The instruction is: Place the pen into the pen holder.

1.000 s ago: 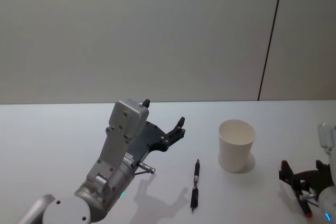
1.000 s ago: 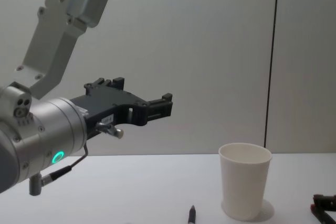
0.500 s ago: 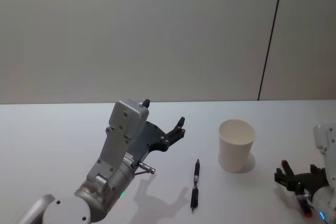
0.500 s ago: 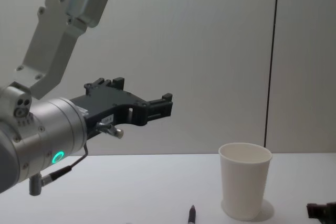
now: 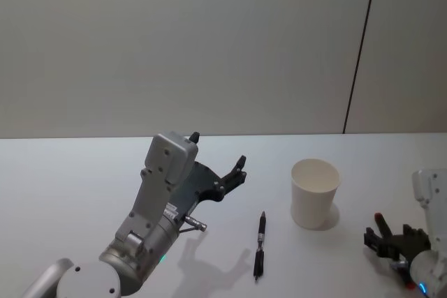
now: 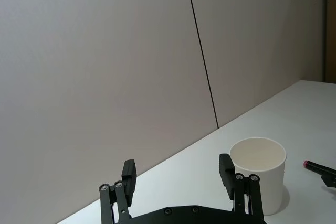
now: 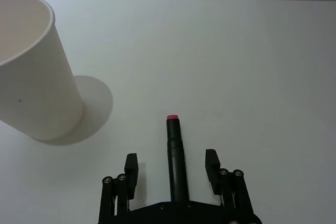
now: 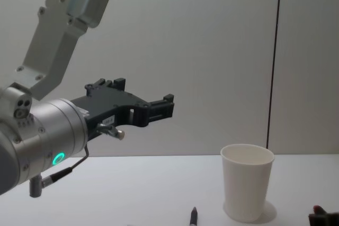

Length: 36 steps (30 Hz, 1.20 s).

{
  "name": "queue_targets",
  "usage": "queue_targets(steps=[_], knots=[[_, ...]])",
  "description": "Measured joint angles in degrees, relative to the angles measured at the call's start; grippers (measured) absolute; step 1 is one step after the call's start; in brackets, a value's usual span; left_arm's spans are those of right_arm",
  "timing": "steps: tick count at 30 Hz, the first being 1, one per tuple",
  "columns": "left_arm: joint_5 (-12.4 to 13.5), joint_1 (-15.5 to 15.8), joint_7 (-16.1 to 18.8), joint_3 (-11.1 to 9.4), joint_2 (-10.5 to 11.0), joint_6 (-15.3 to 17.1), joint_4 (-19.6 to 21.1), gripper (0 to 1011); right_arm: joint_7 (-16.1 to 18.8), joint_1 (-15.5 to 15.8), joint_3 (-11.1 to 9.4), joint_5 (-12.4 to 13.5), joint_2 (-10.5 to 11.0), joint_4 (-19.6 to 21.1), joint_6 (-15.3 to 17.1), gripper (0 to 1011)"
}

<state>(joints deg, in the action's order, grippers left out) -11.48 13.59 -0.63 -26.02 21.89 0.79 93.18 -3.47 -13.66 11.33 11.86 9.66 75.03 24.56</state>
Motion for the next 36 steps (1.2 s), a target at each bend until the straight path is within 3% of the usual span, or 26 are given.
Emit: queue_targets(steps=[5,6,10,12,20,27,36], knots=[[0.0,0.0,0.0,0.0,0.0,0.0,0.0,1004,0.27,-0.6,0.05,-0.27,-0.33,-1.46,-0.42,707],[0.0,0.0,0.0,0.0,0.0,0.0,0.0,1004,0.29,-0.66,0.06,-0.34,-0.37,-1.63,-0.49,637],[0.0,0.0,0.0,0.0,0.0,0.0,0.0,1004,0.4,-1.0,0.1,-0.59,-0.56,-2.5,-0.75,535],[0.0,0.0,0.0,0.0,0.0,0.0,0.0,1004,0.45,-1.12,0.11,-0.69,-0.63,-2.77,-0.87,431],[0.0,0.0,0.0,0.0,0.0,0.0,0.0,1004,0.86,-1.54,0.22,-1.23,-0.94,-3.87,-1.53,195],[0.0,0.0,0.0,0.0,0.0,0.0,0.0,1004,1.13,-1.64,0.25,-1.55,-1.08,-4.13,-2.12,173],[0.0,0.0,0.0,0.0,0.0,0.0,0.0,1004,1.81,-1.22,0.11,-1.96,-0.98,-3.28,-5.45,173]])
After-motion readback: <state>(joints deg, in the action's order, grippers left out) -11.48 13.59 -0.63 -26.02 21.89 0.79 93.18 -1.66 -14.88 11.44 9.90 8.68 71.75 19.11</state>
